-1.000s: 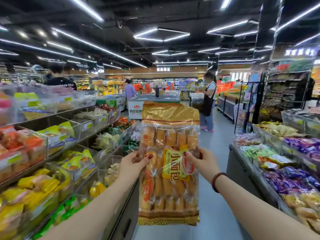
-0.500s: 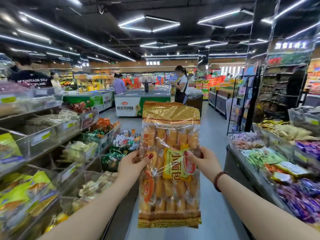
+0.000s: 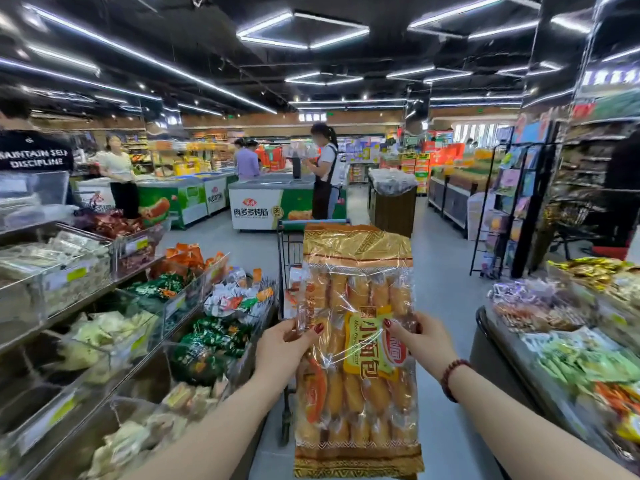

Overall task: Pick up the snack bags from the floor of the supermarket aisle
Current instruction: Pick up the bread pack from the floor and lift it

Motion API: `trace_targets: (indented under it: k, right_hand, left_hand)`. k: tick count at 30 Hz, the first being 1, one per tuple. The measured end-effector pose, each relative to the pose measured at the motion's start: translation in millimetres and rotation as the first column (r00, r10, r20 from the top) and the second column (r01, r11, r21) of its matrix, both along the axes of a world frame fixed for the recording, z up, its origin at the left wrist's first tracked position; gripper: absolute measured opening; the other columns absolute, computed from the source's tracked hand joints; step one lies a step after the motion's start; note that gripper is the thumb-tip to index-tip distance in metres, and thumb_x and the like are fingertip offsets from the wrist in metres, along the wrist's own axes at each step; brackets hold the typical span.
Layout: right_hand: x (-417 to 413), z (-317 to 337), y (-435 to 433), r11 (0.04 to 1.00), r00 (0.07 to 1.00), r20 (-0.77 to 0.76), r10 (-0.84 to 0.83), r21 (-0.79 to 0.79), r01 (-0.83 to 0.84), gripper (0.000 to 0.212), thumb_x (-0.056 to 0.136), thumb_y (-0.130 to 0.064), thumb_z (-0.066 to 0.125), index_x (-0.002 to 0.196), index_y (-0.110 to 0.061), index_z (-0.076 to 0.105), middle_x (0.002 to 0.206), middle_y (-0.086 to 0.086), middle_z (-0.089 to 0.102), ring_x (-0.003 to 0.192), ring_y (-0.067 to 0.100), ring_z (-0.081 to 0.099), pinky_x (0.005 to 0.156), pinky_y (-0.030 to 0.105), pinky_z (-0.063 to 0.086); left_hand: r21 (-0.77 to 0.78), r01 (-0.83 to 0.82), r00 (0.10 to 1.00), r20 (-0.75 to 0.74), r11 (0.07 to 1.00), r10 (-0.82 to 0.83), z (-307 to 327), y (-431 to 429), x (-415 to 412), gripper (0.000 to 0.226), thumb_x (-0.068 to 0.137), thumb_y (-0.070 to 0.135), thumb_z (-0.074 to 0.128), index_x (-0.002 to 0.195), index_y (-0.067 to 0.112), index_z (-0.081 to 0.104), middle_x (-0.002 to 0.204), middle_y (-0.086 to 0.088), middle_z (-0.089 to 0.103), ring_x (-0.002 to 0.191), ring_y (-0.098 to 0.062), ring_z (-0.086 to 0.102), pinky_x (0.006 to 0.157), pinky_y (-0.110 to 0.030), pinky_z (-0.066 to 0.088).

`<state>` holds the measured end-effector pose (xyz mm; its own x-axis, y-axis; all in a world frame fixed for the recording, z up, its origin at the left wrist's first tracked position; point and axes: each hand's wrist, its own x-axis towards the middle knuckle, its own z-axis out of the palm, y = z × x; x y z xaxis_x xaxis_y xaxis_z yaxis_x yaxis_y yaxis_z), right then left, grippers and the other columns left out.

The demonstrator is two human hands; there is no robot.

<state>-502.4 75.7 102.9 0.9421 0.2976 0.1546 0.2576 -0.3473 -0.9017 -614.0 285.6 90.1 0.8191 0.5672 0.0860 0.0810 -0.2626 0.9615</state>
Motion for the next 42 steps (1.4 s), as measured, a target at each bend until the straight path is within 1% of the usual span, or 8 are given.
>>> trace_targets:
  k: [5,10,18,22,25,27,36,42]
  right_hand:
    - [73,-17,50,0.998,0.999,-0.027,-0.037,-0.041,0.036,0.014,0.087,-0.033,0.066,0.085,-0.020,0.060,0.073,-0.006,0.064,0.067,0.005,0.061,0.046,0.011,0.039]
    - [138,-24,105,0.997,0.996,-0.060,-0.073,-0.046,0.070,0.018,0.086,-0.032,0.068,0.078,-0.018,0.059,0.074,-0.003,0.066,0.070,0.008,0.063,0.051,0.017,0.043]
    - [228,-41,172,0.995,0.991,-0.115,-0.063,-0.089,0.053,0.021,0.085,-0.032,0.068,0.084,-0.013,0.060,0.079,-0.001,0.068,0.074,0.011,0.066,0.053,0.018,0.047]
    - [280,-51,199,0.995,0.993,-0.116,-0.036,-0.100,0.024,0.018,0.085,-0.033,0.068,0.088,-0.016,0.061,0.080,-0.004,0.068,0.074,0.008,0.065,0.054,0.017,0.048]
    - [325,-60,216,0.995,0.993,-0.117,-0.031,-0.100,0.019,0.025,0.086,-0.038,0.066,0.097,-0.017,0.061,0.086,-0.003,0.069,0.078,0.010,0.066,0.058,0.020,0.050]
    - [359,-66,225,0.995,0.992,-0.119,-0.035,-0.098,0.023,0.028,0.086,-0.040,0.066,0.098,-0.016,0.062,0.087,-0.002,0.069,0.079,0.012,0.067,0.061,0.024,0.053]
    - [471,-77,275,0.999,0.994,-0.111,-0.004,-0.047,-0.002,0.023,0.088,-0.034,0.065,0.081,-0.014,0.054,0.084,0.009,0.064,0.081,0.023,0.064,0.067,0.035,0.052]
    - [504,-100,309,1.000,0.991,-0.127,-0.028,0.003,0.029,0.026,0.088,-0.027,0.065,0.073,-0.024,0.045,0.069,-0.008,0.051,0.067,0.011,0.053,0.050,0.012,0.038]
  left_hand:
    - [-0.056,0.063,0.998,-0.022,0.996,-0.064,-15,49,74,0.042,0.078,0.041,0.075,0.109,0.015,0.065,0.091,0.008,0.066,0.071,-0.001,0.063,0.070,-0.019,0.050]
    - [-0.028,0.093,0.995,-0.025,0.995,-0.094,-24,110,148,0.081,0.064,0.059,0.077,0.100,-0.010,0.058,0.102,-0.031,0.061,0.098,-0.046,0.060,0.087,-0.050,0.049]
    - [-0.051,0.081,0.988,-0.124,0.995,-0.087,-54,185,244,0.105,0.045,0.083,0.065,0.117,0.007,0.063,0.116,-0.018,0.065,0.108,-0.033,0.062,0.098,-0.051,0.047]
    - [-0.028,0.066,0.988,-0.136,0.997,-0.069,-55,207,285,0.068,0.053,0.075,0.068,0.099,0.025,0.073,0.093,0.005,0.074,0.089,-0.016,0.068,0.088,-0.040,0.054]
    - [-0.002,0.065,0.988,-0.139,0.998,-0.064,-47,218,322,0.025,0.077,0.045,0.073,0.085,0.021,0.072,0.067,0.007,0.070,0.053,-0.001,0.063,0.057,-0.013,0.050]
    - [0.009,0.061,0.987,-0.152,0.998,-0.059,-45,228,353,0.022,0.083,0.035,0.072,0.088,0.013,0.070,0.069,0.003,0.068,0.043,0.004,0.057,0.043,-0.006,0.039]
    - [0.011,0.015,0.988,-0.154,1.000,-0.014,-52,266,466,0.014,0.083,0.034,0.071,0.091,0.023,0.068,0.082,-0.008,0.072,0.072,-0.020,0.065,0.071,-0.031,0.051]
    - [-0.024,-0.007,0.992,-0.129,1.000,0.004,-74,302,512,0.009,0.083,0.023,0.073,0.090,0.019,0.068,0.084,0.004,0.070,0.081,-0.017,0.065,0.069,-0.024,0.049]
